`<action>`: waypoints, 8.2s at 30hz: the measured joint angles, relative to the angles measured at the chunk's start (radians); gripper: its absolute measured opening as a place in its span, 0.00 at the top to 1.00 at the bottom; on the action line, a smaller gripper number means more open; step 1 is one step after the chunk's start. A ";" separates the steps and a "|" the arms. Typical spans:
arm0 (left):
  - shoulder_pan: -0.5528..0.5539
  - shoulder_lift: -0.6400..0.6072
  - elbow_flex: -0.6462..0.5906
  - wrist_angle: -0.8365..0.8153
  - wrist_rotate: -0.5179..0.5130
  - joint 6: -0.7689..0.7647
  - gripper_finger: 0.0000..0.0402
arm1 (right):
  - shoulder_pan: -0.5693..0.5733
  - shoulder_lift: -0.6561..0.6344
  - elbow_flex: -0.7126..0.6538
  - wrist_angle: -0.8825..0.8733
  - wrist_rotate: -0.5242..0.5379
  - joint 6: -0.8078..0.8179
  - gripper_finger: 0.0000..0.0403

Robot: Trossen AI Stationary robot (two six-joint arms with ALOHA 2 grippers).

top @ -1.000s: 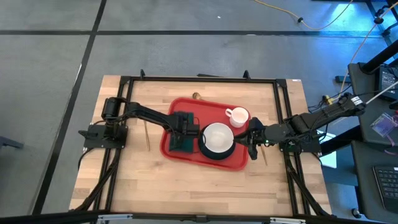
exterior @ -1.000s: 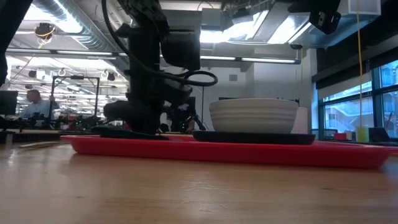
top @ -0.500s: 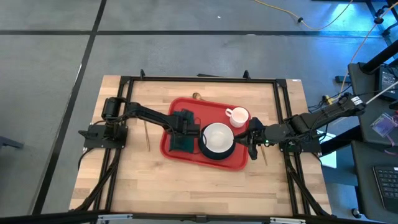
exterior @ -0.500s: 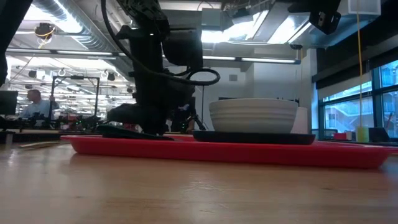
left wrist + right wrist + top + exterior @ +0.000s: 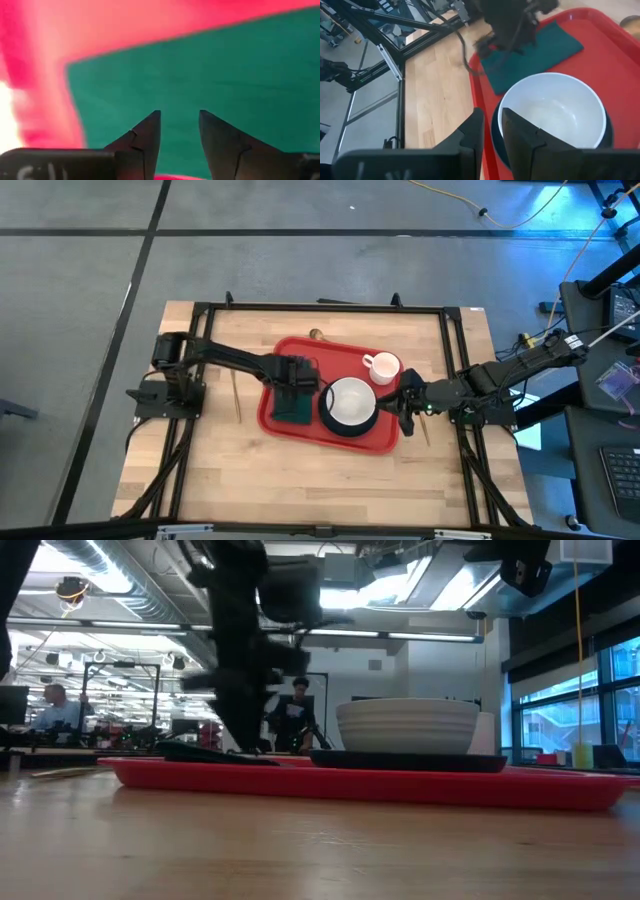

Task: Set up tray
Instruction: Put the dark green napkin on the orange tray to the left of the black plate, then put the gold knife on the dark green napkin

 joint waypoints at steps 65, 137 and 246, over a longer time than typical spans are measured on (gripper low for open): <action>-0.235 -0.041 -0.166 0.067 0.250 -0.636 0.68 | 0.000 0.002 0.000 -0.004 0.001 -0.033 0.82; -0.056 -0.468 -0.690 -0.005 -0.019 -1.852 0.97 | 0.000 0.002 0.000 -0.037 -0.028 -0.033 0.82; -0.206 -0.265 -0.406 0.339 -0.146 -2.051 0.97 | 0.002 0.079 0.000 -0.039 -0.052 0.049 0.82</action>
